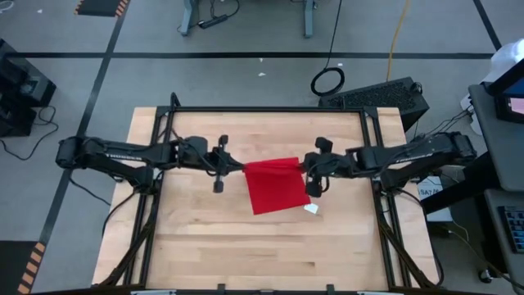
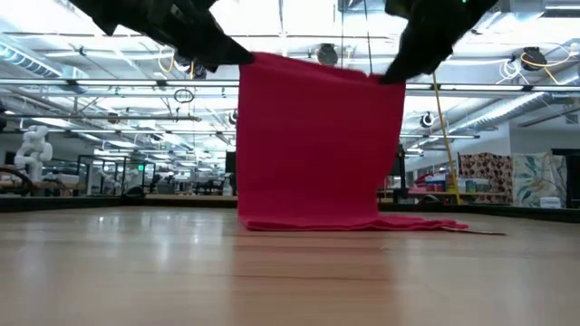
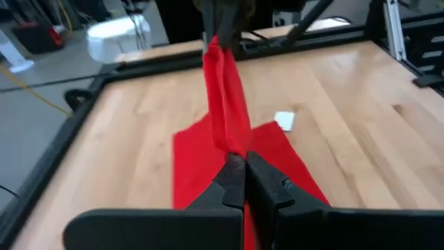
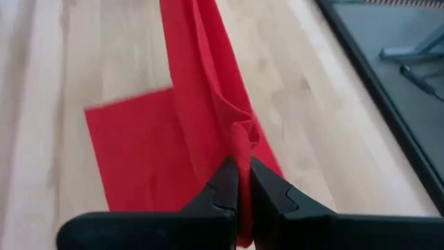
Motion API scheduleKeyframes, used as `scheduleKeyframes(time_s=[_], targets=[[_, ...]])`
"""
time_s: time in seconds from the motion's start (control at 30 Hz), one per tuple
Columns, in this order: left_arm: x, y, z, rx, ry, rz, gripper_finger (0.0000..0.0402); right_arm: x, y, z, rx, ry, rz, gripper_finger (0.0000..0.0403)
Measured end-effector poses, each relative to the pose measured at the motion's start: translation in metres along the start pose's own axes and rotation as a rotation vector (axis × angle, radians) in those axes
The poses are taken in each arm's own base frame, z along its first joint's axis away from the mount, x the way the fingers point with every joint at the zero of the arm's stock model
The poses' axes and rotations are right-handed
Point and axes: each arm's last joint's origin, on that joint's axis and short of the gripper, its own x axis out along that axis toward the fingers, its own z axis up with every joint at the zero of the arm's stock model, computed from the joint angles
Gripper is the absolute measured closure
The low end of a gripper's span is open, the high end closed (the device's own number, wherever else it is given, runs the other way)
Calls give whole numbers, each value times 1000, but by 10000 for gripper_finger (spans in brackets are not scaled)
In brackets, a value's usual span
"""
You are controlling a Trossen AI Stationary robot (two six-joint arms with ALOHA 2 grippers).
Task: Roll napkin
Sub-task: Fold the red napkin
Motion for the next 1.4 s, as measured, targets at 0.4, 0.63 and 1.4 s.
scheduleKeyframes(time_s=[0.4,0.63,1.4], targets=[[30,-12,-16,-65,87,0,400,41,2,-13,-78,169,-103,394],[41,-26,-20,-72,87,-45,400,42,2,-15,-73,188,-97,394],[66,-69,-36,-66,136,-167,387,38,8,-24,-44,314,142,394]])
